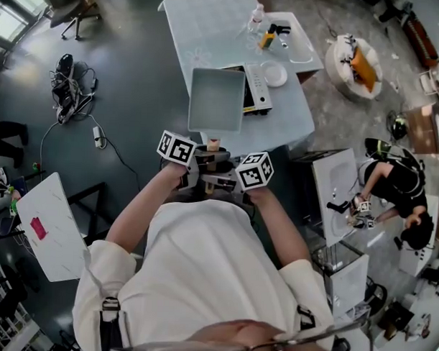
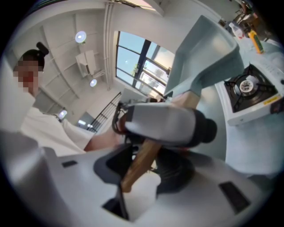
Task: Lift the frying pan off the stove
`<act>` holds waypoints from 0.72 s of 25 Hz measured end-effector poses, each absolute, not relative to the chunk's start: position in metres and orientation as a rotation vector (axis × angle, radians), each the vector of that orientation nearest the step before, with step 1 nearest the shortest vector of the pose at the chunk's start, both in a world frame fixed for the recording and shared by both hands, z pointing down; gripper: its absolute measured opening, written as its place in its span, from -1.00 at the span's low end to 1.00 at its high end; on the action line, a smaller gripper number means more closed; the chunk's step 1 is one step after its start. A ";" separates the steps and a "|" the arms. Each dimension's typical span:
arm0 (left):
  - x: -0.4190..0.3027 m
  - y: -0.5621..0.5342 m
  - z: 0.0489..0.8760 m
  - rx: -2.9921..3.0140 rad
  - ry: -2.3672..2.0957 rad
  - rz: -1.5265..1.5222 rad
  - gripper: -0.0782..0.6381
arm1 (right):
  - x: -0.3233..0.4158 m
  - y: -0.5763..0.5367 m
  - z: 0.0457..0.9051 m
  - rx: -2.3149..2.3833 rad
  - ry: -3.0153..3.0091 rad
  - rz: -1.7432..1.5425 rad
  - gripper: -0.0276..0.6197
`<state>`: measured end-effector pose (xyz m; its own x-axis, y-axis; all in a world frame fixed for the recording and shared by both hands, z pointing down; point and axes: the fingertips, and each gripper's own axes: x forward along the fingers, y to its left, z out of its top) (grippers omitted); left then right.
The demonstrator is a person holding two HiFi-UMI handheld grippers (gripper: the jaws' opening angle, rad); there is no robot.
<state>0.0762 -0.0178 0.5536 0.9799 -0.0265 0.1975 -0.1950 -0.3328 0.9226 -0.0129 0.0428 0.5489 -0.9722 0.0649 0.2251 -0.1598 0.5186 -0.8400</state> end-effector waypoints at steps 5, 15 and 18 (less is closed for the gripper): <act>0.059 -0.014 0.548 1.916 -0.140 0.181 -0.31 | -0.031 0.045 0.545 0.112 -2.534 1.433 -0.36; 0.036 -0.008 0.539 1.940 -0.065 0.248 -0.31 | -0.059 0.043 0.536 0.218 -2.557 1.449 -0.36; 0.030 -0.007 0.537 1.947 -0.044 0.259 -0.30 | -0.065 0.042 0.536 0.243 -2.551 1.450 -0.36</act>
<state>0.0297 -0.0073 0.5374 0.9753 0.0908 0.2016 -0.1527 -0.3829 0.9111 -0.0652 0.0419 0.5359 -0.9671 -0.0449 0.2506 -0.2383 0.5061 -0.8289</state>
